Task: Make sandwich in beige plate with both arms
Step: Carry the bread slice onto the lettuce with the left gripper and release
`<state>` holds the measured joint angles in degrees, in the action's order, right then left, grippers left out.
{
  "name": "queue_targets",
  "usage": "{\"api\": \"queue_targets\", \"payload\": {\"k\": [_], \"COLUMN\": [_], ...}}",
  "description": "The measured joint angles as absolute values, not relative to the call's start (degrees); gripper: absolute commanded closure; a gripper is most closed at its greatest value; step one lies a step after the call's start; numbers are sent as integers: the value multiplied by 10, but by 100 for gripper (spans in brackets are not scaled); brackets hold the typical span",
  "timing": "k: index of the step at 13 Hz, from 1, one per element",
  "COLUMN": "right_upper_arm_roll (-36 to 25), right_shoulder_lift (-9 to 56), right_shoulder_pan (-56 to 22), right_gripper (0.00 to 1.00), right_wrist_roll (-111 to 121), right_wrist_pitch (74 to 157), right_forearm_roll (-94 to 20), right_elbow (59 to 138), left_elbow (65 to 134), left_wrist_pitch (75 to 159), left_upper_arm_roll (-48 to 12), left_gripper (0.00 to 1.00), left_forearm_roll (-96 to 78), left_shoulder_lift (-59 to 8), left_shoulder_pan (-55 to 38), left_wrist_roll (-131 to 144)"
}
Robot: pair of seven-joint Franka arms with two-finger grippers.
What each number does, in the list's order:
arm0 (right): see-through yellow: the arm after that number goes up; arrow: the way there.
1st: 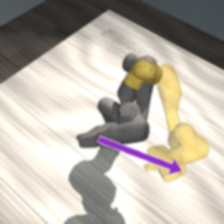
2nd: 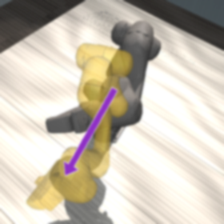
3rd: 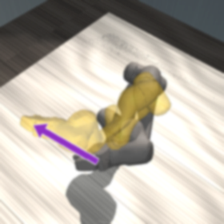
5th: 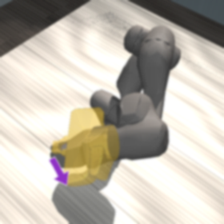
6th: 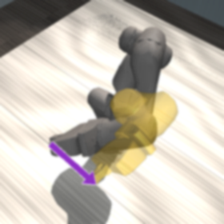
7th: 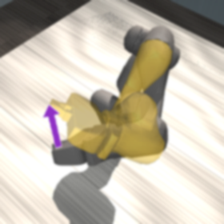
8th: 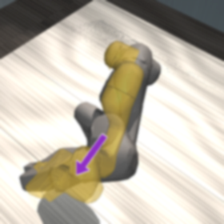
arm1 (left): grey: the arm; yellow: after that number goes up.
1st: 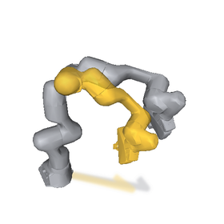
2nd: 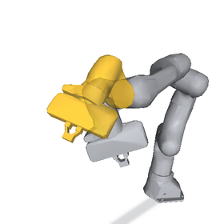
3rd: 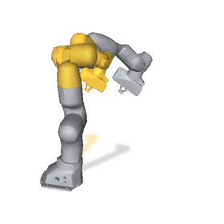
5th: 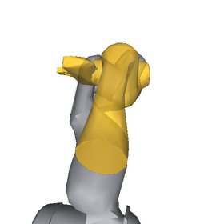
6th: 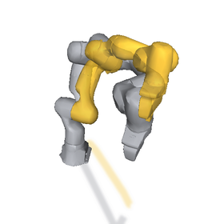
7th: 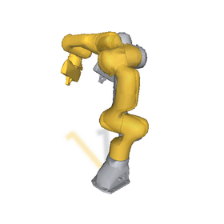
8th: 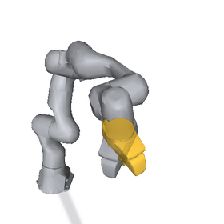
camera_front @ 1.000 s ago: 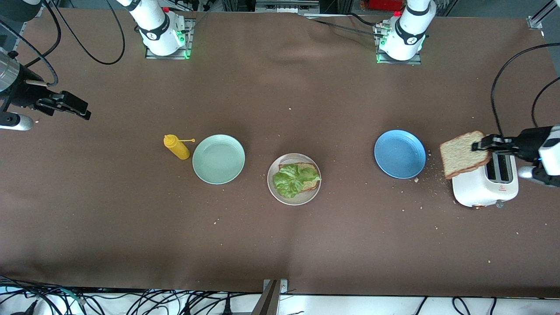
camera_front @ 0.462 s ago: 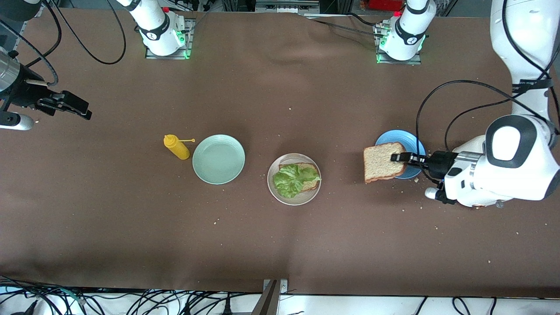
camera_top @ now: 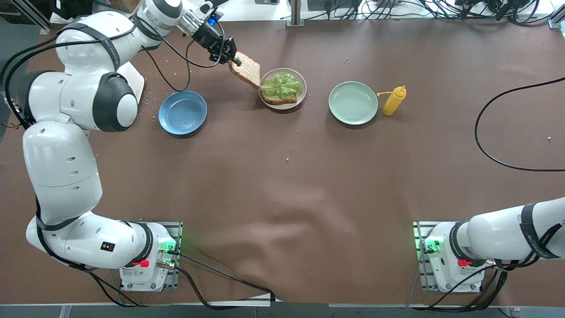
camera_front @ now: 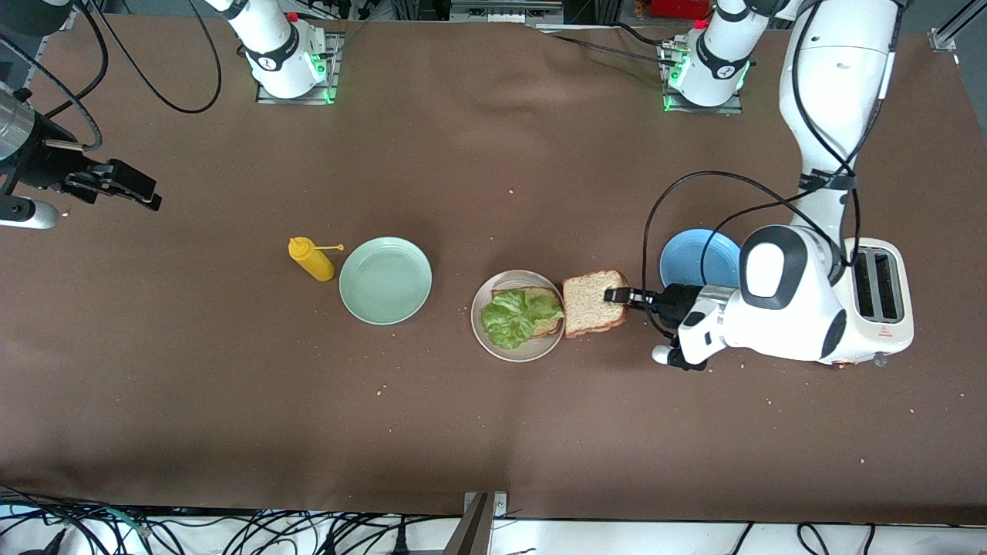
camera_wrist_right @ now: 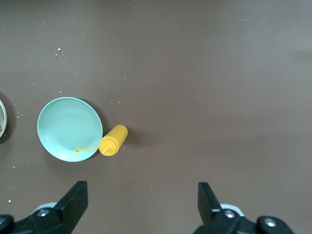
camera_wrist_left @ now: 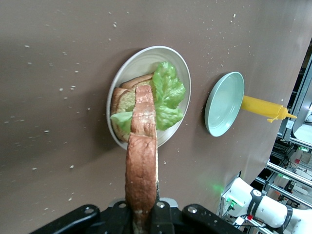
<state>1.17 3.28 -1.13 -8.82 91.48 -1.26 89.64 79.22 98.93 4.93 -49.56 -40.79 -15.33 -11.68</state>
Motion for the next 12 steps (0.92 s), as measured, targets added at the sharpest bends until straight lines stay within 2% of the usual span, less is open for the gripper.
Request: {"api": "queue_targets", "payload": {"k": [8,12], "right_upper_arm_roll": [12,12], "right_shoulder_lift": [33,33], "right_shoulder_pan": [-11,-11], "right_gripper": [0,0], "right_wrist_roll": [-88,-88], "right_wrist_pitch": [915,915], "right_forearm_roll": [-13,-13], "right_elbow": [896,896], "left_elbow": [792,792], "left_wrist_pitch": [1020,1076], "left_upper_arm_roll": [49,49], "left_gripper": [100,100], "left_forearm_roll": [-573,-605], "left_shoulder_lift": [-428,-442], "left_shoulder_pan": [-224,-250], "left_wrist_roll": [-88,-88]}}
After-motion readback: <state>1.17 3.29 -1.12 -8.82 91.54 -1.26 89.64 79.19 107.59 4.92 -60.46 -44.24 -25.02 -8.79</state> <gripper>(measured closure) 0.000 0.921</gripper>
